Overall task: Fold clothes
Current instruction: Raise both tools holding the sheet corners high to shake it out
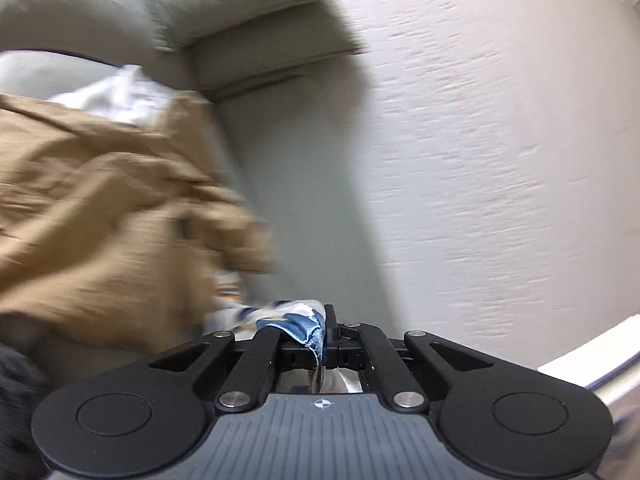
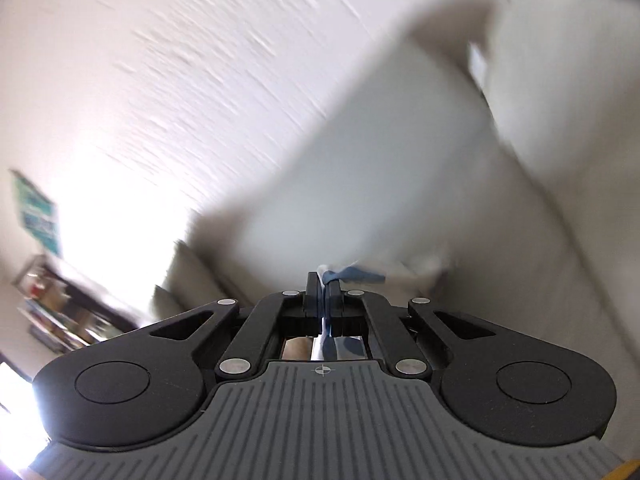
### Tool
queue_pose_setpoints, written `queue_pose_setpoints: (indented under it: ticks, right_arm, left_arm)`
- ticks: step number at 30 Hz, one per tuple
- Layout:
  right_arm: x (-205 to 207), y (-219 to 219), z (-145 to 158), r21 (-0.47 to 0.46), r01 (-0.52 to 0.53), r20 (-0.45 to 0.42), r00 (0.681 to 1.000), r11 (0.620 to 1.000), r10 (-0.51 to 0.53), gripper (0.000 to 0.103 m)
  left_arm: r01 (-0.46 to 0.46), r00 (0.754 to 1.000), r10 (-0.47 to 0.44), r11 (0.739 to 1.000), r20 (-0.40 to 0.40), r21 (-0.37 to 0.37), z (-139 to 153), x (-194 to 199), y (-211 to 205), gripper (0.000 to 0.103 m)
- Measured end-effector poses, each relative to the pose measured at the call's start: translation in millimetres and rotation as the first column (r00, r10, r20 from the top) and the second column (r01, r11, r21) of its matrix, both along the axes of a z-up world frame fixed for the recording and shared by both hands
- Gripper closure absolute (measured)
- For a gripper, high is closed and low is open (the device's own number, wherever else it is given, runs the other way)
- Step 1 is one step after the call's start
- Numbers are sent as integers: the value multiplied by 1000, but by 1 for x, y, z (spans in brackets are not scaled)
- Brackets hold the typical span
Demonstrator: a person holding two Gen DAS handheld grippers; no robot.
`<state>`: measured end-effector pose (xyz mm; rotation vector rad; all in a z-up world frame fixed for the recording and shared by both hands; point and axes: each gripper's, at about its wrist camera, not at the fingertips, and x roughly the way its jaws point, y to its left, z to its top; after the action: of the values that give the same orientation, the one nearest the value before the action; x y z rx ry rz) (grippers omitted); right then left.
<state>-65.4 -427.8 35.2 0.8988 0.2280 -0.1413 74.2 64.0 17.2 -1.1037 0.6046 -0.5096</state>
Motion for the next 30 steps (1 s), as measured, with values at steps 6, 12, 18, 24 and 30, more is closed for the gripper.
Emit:
queue_pose_setpoints:
  ticks: [6, 12, 18, 24, 30]
  right_arm:
    - [-119, 40, 131, -228, 96, 278, 960, 969, -29, 102]
    - [-196, 82, 197, -403, 232, 388, 920, 885, -64, 102]
    - [-198, 75, 212, -360, 193, 333, 940, 913, -67, 102]
    - [-159, 56, 211, -340, 182, 265, 960, 923, -92, 102]
    - [-98, 29, 206, -310, 195, 197, 971, 931, -138, 102]
  left_arm:
    - [71, 962, -31, 987, 270, -143, 95, -42, 9, 103]
    - [102, 928, -97, 995, 359, 6, 163, -75, -4, 103]
    - [87, 826, -64, 996, 560, -13, 218, -115, 4, 103]
    - [88, 882, -100, 995, 460, 48, 229, -56, -10, 103]
    - [157, 975, -184, 968, 128, 197, 166, 55, -79, 103]
